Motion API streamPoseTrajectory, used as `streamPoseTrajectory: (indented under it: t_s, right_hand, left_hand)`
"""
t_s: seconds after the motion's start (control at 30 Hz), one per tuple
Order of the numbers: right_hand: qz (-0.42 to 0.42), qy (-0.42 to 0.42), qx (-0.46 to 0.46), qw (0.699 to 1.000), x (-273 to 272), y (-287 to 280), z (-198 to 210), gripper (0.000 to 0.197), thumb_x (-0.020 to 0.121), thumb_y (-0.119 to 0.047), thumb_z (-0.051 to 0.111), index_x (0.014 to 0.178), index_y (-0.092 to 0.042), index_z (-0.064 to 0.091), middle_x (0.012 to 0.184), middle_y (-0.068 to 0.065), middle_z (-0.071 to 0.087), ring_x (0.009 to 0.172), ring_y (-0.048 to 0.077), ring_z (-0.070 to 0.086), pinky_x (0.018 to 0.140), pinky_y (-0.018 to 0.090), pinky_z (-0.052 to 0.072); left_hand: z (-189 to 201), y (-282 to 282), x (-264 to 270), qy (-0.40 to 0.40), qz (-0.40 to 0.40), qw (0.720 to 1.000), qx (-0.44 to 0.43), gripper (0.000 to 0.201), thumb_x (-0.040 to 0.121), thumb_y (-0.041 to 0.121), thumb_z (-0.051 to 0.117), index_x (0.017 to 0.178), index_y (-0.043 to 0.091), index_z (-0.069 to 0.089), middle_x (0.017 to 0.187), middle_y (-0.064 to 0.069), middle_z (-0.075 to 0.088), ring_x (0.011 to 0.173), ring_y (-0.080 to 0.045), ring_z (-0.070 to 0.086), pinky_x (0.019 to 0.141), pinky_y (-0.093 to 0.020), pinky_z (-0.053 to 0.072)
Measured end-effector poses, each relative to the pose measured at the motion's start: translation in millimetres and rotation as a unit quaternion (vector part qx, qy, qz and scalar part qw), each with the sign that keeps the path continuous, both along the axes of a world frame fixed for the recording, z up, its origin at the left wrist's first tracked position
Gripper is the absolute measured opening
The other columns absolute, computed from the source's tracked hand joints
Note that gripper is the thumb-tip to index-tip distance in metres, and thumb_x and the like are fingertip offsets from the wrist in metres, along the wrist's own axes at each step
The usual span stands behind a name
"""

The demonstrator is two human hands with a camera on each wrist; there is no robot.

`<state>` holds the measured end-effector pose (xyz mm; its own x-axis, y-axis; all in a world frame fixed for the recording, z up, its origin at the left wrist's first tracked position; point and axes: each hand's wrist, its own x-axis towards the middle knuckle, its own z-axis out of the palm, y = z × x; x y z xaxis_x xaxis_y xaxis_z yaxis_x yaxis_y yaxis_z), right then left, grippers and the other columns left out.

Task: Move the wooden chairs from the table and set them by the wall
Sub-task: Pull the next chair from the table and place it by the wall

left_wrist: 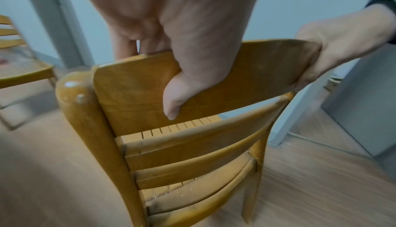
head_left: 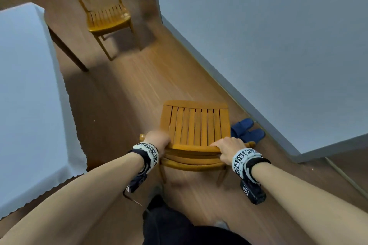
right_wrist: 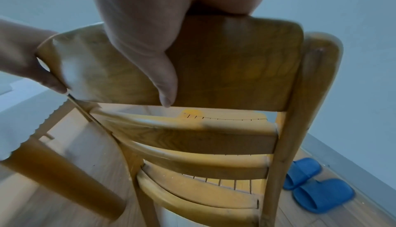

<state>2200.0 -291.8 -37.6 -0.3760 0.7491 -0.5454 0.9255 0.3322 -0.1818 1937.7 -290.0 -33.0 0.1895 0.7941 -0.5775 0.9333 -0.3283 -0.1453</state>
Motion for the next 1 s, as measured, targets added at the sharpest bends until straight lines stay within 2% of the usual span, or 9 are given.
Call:
streamPoseTrajectory:
  t_s: [0.2, 0.37, 0.43, 0.5, 0.57, 0.7, 0.77, 0.87, 1.0]
  right_hand:
    - [-0.103, -0.002, 0.03, 0.994, -46, 59, -5, 0.015, 0.091, -0.022, 0.062, 0.093, -0.036, 0.068, 0.088, -0.009, 0.066, 0.088, 0.022, 0.063, 0.073, 0.031, 0.04]
    - [-0.166, 0.002, 0.038, 0.985, -71, 104, -8, 0.019, 0.094, -0.032, 0.063, 0.112, -0.035, 0.07, 0.105, -0.004, 0.07, 0.101, 0.023, 0.063, 0.084, 0.034, 0.045]
    - [-0.187, -0.002, 0.031, 0.982, -80, 118, -11, 0.023, 0.095, -0.031, 0.062, 0.117, -0.033, 0.069, 0.11, -0.002, 0.07, 0.105, 0.024, 0.064, 0.09, 0.036, 0.046]
    - [-0.203, -0.006, 0.02, 0.979, -84, 131, -15, 0.03, 0.096, -0.032, 0.062, 0.125, -0.037, 0.066, 0.115, -0.003, 0.07, 0.109, 0.025, 0.063, 0.094, 0.037, 0.047]
    - [-0.211, -0.008, 0.009, 0.977, -83, 150, -19, 0.031, 0.096, -0.032, 0.061, 0.127, -0.04, 0.064, 0.112, -0.004, 0.07, 0.106, 0.024, 0.064, 0.091, 0.037, 0.047]
    - [-0.227, -0.015, 0.004, 0.974, -76, 193, -25, 0.016, 0.096, -0.028, 0.058, 0.106, -0.035, 0.068, 0.092, -0.005, 0.069, 0.092, 0.022, 0.065, 0.076, 0.034, 0.047]
    - [-0.244, -0.02, -0.002, 0.97, -75, 212, -27, 0.017, 0.095, -0.025, 0.056, 0.1, -0.035, 0.068, 0.087, -0.006, 0.067, 0.087, 0.021, 0.064, 0.071, 0.032, 0.043]
    - [-0.273, -0.023, -0.005, 0.962, -70, 244, -32, 0.018, 0.095, -0.023, 0.054, 0.095, -0.034, 0.068, 0.083, -0.005, 0.066, 0.082, 0.021, 0.062, 0.069, 0.032, 0.04]
    - [-0.32, -0.019, -0.001, 0.947, -68, 285, -40, 0.016, 0.093, -0.021, 0.054, 0.086, -0.031, 0.065, 0.076, -0.008, 0.063, 0.077, 0.019, 0.061, 0.068, 0.032, 0.041]
  left_hand:
    - [-8, 99, -41, -0.015, -0.085, 0.996, 0.017, 0.024, 0.089, 0.015, 0.061, 0.112, 0.022, 0.066, 0.111, -0.002, 0.065, 0.105, -0.027, 0.062, 0.083, -0.037, 0.046]
    - [-11, 180, -59, -0.025, -0.15, 0.988, 0.026, 0.016, 0.088, 0.015, 0.06, 0.103, 0.021, 0.065, 0.104, -0.001, 0.065, 0.1, -0.025, 0.062, 0.075, -0.034, 0.042]
    - [-14, 205, -63, -0.024, -0.17, 0.985, 0.021, 0.015, 0.088, 0.015, 0.06, 0.101, 0.021, 0.064, 0.103, -0.001, 0.066, 0.099, -0.026, 0.063, 0.075, -0.034, 0.044]
    - [-19, 227, -63, -0.012, -0.191, 0.981, 0.011, 0.018, 0.088, 0.014, 0.059, 0.103, 0.021, 0.065, 0.104, 0.0, 0.066, 0.1, -0.026, 0.063, 0.077, -0.035, 0.045]
    - [-23, 254, -59, -0.004, -0.207, 0.978, 0.003, 0.019, 0.087, 0.014, 0.059, 0.104, 0.022, 0.066, 0.105, 0.0, 0.067, 0.102, -0.026, 0.064, 0.076, -0.035, 0.045]
    - [-31, 306, -45, 0.001, -0.224, 0.975, -0.009, 0.019, 0.089, 0.013, 0.06, 0.105, 0.022, 0.065, 0.106, 0.0, 0.066, 0.102, -0.025, 0.063, 0.076, -0.035, 0.044]
    - [-34, 331, -38, 0.002, -0.231, 0.973, -0.013, 0.017, 0.09, 0.013, 0.061, 0.105, 0.023, 0.064, 0.105, 0.0, 0.066, 0.1, -0.025, 0.063, 0.076, -0.035, 0.044]
    - [-39, 371, -28, -0.004, -0.247, 0.969, -0.007, 0.015, 0.092, 0.014, 0.06, 0.102, 0.024, 0.064, 0.102, 0.001, 0.066, 0.096, -0.024, 0.063, 0.075, -0.035, 0.045]
    - [-46, 424, -20, -0.011, -0.269, 0.963, 0.005, 0.017, 0.091, 0.014, 0.058, 0.103, 0.025, 0.064, 0.104, 0.001, 0.066, 0.099, -0.024, 0.063, 0.072, -0.034, 0.041]
